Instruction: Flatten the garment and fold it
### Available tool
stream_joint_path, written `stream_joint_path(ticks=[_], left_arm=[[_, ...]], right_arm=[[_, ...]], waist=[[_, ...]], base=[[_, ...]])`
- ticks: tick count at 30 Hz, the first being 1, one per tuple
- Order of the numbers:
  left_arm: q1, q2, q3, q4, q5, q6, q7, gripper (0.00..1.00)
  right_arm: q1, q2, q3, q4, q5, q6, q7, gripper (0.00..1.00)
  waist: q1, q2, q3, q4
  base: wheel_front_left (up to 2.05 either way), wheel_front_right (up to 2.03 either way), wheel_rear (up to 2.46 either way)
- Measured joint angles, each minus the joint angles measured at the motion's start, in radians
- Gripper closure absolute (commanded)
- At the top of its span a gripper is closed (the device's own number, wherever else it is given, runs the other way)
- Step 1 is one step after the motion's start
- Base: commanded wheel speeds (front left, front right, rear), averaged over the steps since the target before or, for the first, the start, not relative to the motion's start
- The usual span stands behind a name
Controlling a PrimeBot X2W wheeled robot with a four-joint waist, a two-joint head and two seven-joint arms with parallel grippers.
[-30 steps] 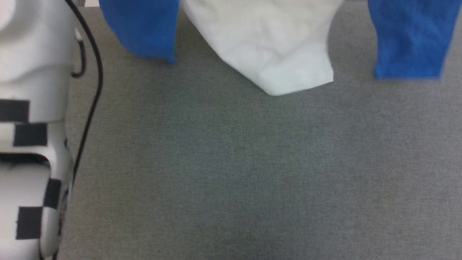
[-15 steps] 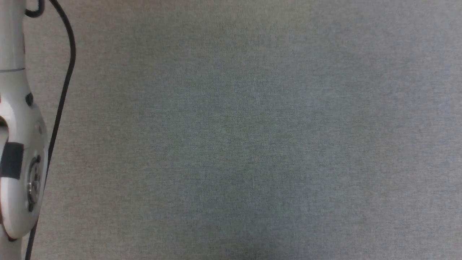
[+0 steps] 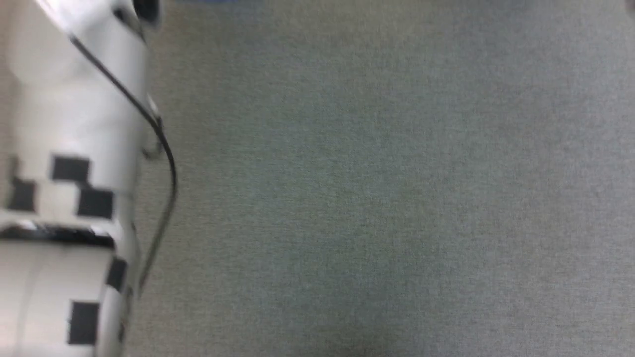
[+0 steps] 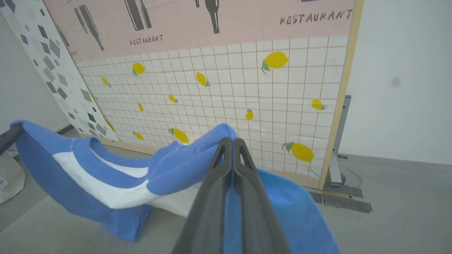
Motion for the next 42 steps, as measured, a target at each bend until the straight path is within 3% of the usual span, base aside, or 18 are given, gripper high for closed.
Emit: stream_joint_path(ticks=[8,12,19,26,36,42], left_arm=[[0.442,-0.061,-0.001,-0.095,-0.053,-0.043,-0.002,1.00],[0.686,-0.084,-0.025,-0.156,-0.099,-0.056,-0.004,1.00],[1.020,-0.091,-0.068,-0.259,-0.171,-0.044,0.108,1.00],[1.232,-0.054,-0.103,-0.394,-0.179,0.017,0.287,1.00],[1.433,0.039,-0.154,-0.635,-0.201,0.167,0.636,1.00],[1.453,0.051,-0.155,-0.699,-0.205,0.205,0.701,1.00]], right_arm=[[0.459,-0.079,0.066,-0.161,0.176,0.000,-0.009,1.00],[0.715,-0.078,0.057,-0.228,0.250,0.000,0.022,1.00],[1.030,-0.087,0.013,-0.293,0.259,0.000,0.106,1.00],[1.249,-0.093,-0.077,-0.358,0.198,0.000,0.234,1.00],[1.431,-0.085,-0.183,-0.553,0.067,0.000,0.545,1.00],[1.458,-0.030,-0.197,-0.606,0.012,0.000,0.644,1.00]], waist=[[0.0000,0.0000,-0.151,0.026],[-0.0001,0.0000,-0.240,0.040],[-0.0002,0.0000,-0.379,0.056],[-0.0002,0.0000,-0.481,0.065],[-0.0002,0.0001,-0.539,0.061],[-0.0002,0.0000,-0.524,0.063]], base=[[0.00,0.00,0.00],[0.00,0.00,0.00],[0.00,0.00,0.00],[0.00,0.00,0.00],[0.00,0.00,0.00],[0.00,0.00,0.00]])
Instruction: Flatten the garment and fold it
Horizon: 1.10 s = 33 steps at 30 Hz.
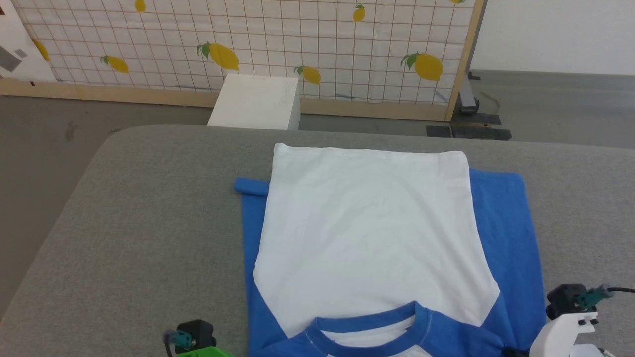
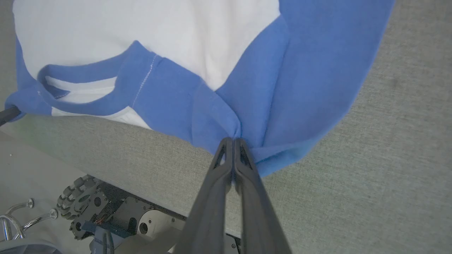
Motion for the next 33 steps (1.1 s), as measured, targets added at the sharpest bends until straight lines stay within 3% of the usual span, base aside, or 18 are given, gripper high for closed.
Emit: stream_joint_path(ticks=[1,2,3,4,5,6,13,18,20,24,29,33], left_arm=[[0.001,-0.001,0.003,-0.006,-0.007,0.005,0.000,0.76],[0.001,-0.001,0.004,-0.010,-0.011,0.005,0.001,0.00],[0.001,-0.001,0.004,-0.012,-0.014,0.007,0.008,0.00],[0.002,0.000,0.005,-0.015,-0.014,0.014,0.008,0.00],[0.004,0.001,0.007,-0.018,-0.015,0.015,0.011,0.00],[0.007,0.003,0.008,-0.022,-0.016,0.015,0.018,0.00],[0.042,0.047,0.034,-0.106,-0.050,0.040,0.105,0.00],[0.077,0.083,0.100,-0.223,-0.097,0.069,0.148,0.00],[0.077,0.088,0.154,-0.264,-0.099,0.078,0.094,0.00],[0.047,0.086,0.246,-0.309,-0.054,0.092,-0.111,0.00],[-0.058,0.074,0.282,-0.292,0.064,0.058,-0.404,0.00],[-0.143,0.070,0.267,-0.275,0.147,0.030,-0.585,0.00]], right_arm=[[0.001,0.005,0.000,-0.002,-0.011,0.000,0.006,1.00],[0.002,0.013,-0.006,-0.001,-0.016,0.000,0.006,1.00],[0.002,0.021,-0.009,0.000,-0.023,0.000,0.007,1.00],[0.002,0.026,-0.011,0.000,-0.032,0.000,0.010,0.93],[0.002,0.030,-0.014,0.000,-0.037,0.000,0.010,0.28],[0.002,0.033,-0.017,0.000,-0.038,0.000,0.010,0.00],[0.008,0.029,-0.058,-0.044,-0.017,0.000,0.036,0.00],[0.004,0.043,-0.158,-0.107,0.015,0.000,0.048,0.00],[-0.013,0.056,-0.214,-0.119,0.007,0.000,0.036,0.00],[-0.105,0.090,-0.335,-0.117,-0.087,0.000,-0.036,0.00],[-0.258,0.097,-0.386,-0.049,-0.158,0.000,-0.085,0.00],[-0.418,0.063,-0.387,0.032,-0.188,0.000,-0.095,0.00]], waist=[[0.0000,0.0000,0.003,0.000],[0.0000,0.0000,0.006,0.000],[0.0000,0.0000,0.008,0.000],[0.0000,0.0000,0.008,0.000],[0.0000,0.0000,0.008,0.001],[0.0000,0.0000,0.008,0.001],[0.0000,0.0000,-0.005,-0.001],[0.0001,0.0000,-0.014,-0.008],[0.0000,0.0000,-0.012,-0.009],[0.0001,0.0000,-0.002,-0.010],[0.0001,0.0000,0.038,-0.010],[0.0001,0.0000,0.094,-0.013]], base=[[0.00,0.00,0.00],[0.00,0.00,0.00],[0.00,0.00,0.00],[0.00,0.00,0.00],[0.00,0.00,0.00],[0.00,0.00,0.00],[0.00,0.00,0.00],[0.00,0.00,0.00],[0.00,0.00,0.00],[0.00,0.00,0.00],[0.00,0.00,0.00],[0.00,0.00,0.00]])
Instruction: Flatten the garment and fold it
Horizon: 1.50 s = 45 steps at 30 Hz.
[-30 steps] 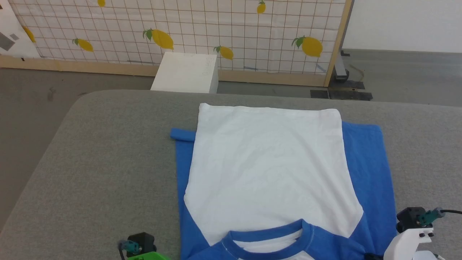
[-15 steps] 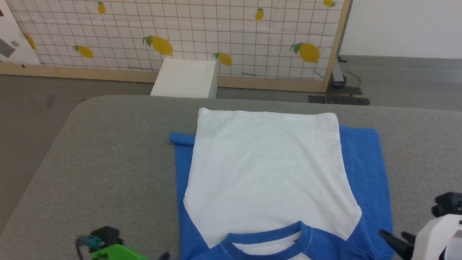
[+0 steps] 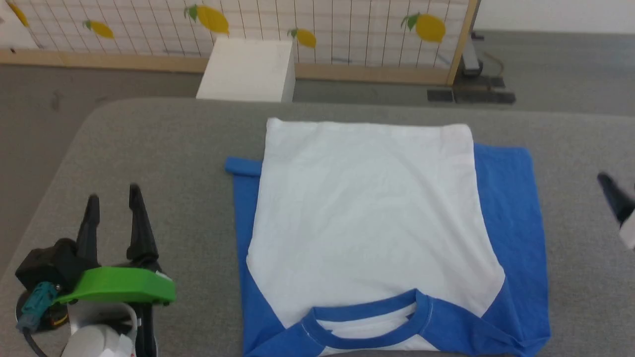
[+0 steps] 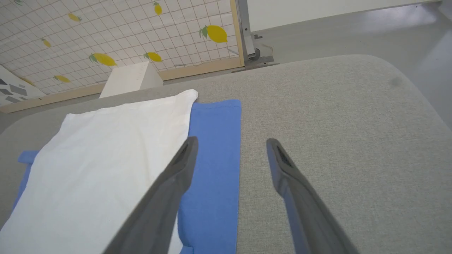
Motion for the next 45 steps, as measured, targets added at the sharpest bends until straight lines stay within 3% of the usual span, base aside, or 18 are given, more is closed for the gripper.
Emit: stream_joint_path(ticks=[5,13,24,31,32,33,34,41,45], left_arm=[[-0.068,-0.036,0.002,0.010,0.043,-0.008,-0.105,0.00],[-0.139,-0.102,0.042,-0.071,0.173,-0.044,-0.122,0.00],[-0.166,-0.196,0.070,-0.098,0.267,-0.117,-0.122,0.00],[-0.166,-0.210,0.087,-0.090,0.271,-0.131,-0.122,0.00],[-0.166,-0.211,0.089,-0.089,0.271,-0.132,-0.122,0.00],[-0.166,-0.211,0.091,-0.088,0.271,-0.135,-0.122,0.00],[-0.166,-0.212,0.092,-0.085,0.271,-0.137,-0.122,0.00],[-0.165,-0.215,0.101,-0.054,0.275,-0.149,-0.122,0.00],[-0.161,-0.216,0.115,-0.035,0.276,-0.159,-0.122,0.00]], right_arm=[[-0.198,-0.072,0.034,0.129,-0.052,0.000,0.009,0.00],[-0.439,-0.151,0.062,0.304,-0.119,0.000,0.070,0.00],[-0.573,-0.210,0.184,0.425,-0.159,0.000,0.143,0.00],[-0.589,-0.254,0.246,0.431,-0.120,0.000,0.167,0.00],[-0.591,-0.257,0.247,0.432,-0.109,0.000,0.178,0.19],[-0.593,-0.258,0.246,0.434,-0.103,0.000,0.180,0.66],[-0.593,-0.259,0.245,0.435,-0.099,0.000,0.182,1.00],[-0.583,-0.222,0.168,0.471,-0.085,0.000,0.125,1.00],[-0.544,-0.236,0.080,0.496,-0.090,0.000,0.089,1.00]], waist=[[0.0000,0.0000,0.092,-0.002],[0.0002,0.0000,0.263,0.008],[0.0003,0.0000,0.479,0.065],[0.0003,0.0000,0.521,0.093],[0.0002,-0.0001,0.521,0.095],[0.0002,0.0000,0.520,0.095],[0.0002,0.0000,0.518,0.094],[0.0002,0.0000,0.475,0.082],[0.0002,0.0000,0.426,0.071]], base=[[0.00,0.00,0.00],[0.00,0.00,0.00],[0.00,0.00,0.00],[0.00,0.00,0.00],[0.00,0.00,0.00],[0.00,0.00,0.00],[0.00,0.00,0.00],[0.00,0.00,0.00],[0.00,0.00,0.00]])
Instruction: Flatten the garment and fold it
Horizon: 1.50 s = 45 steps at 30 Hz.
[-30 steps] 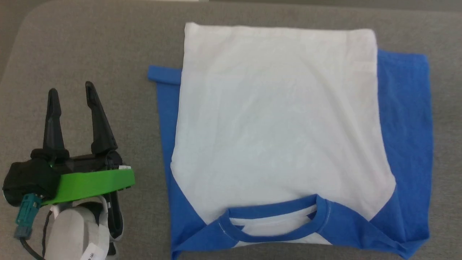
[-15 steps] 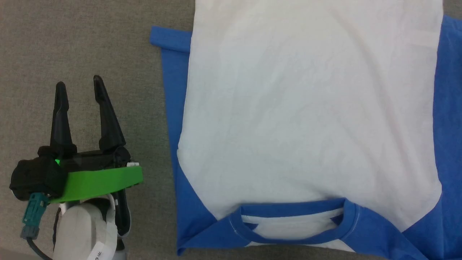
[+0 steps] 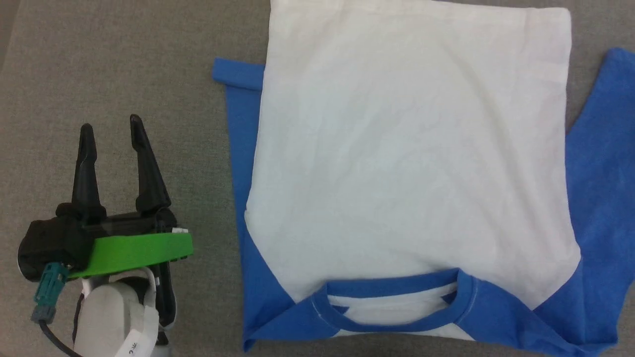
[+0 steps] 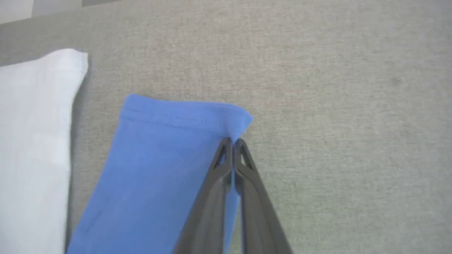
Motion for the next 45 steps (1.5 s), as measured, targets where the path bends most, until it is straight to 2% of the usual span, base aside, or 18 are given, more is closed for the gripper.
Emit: stream_joint_path(ticks=[11,17,21,26,30,37,41,45], left_arm=[[0.098,-0.001,0.035,0.036,-0.015,-0.008,0.000,0.00],[0.171,-0.002,0.061,0.036,-0.024,-0.007,0.000,0.00],[0.200,-0.001,0.072,0.036,-0.028,-0.007,0.000,0.00],[0.219,-0.002,0.074,0.032,-0.030,-0.007,0.000,0.00],[0.230,-0.002,0.073,0.032,-0.030,-0.007,0.000,0.00],[0.246,-0.002,0.076,0.038,-0.030,-0.008,0.000,0.00],[0.250,-0.002,0.078,0.042,-0.030,-0.014,0.000,0.00],[0.255,-0.002,0.076,0.044,-0.029,-0.018,0.000,0.00]], right_arm=[[0.264,-0.083,-0.180,-0.016,-0.027,0.000,-0.007,1.00],[0.392,-0.087,-0.257,-0.058,-0.032,0.000,0.001,1.00],[0.439,-0.085,-0.315,-0.086,-0.072,0.000,0.003,1.00],[0.473,-0.084,-0.340,-0.149,-0.109,0.000,0.011,1.00],[0.475,-0.080,-0.268,-0.236,-0.060,0.000,0.002,1.00],[0.473,-0.083,-0.015,-0.418,0.110,0.000,0.005,1.00],[0.436,-0.041,0.171,-0.538,0.227,0.000,0.052,1.00],[0.407,0.024,0.340,-0.623,0.285,0.000,0.094,1.00]], waist=[[-0.0002,0.0000,-0.180,-0.044],[-0.0002,0.0000,-0.281,-0.073],[-0.0002,0.0000,-0.338,-0.090],[-0.0002,0.0001,-0.395,-0.101],[-0.0002,0.0000,-0.428,-0.103],[-0.0003,0.0000,-0.470,-0.111],[-0.0003,0.0000,-0.484,-0.117],[-0.0002,0.0000,-0.484,-0.113]], base=[[0.00,0.00,0.00],[0.00,0.00,0.00],[0.00,0.00,0.00],[0.00,0.00,0.00],[0.00,0.00,0.00],[0.00,0.00,0.00],[0.00,0.00,0.00],[0.00,0.00,0.00]])
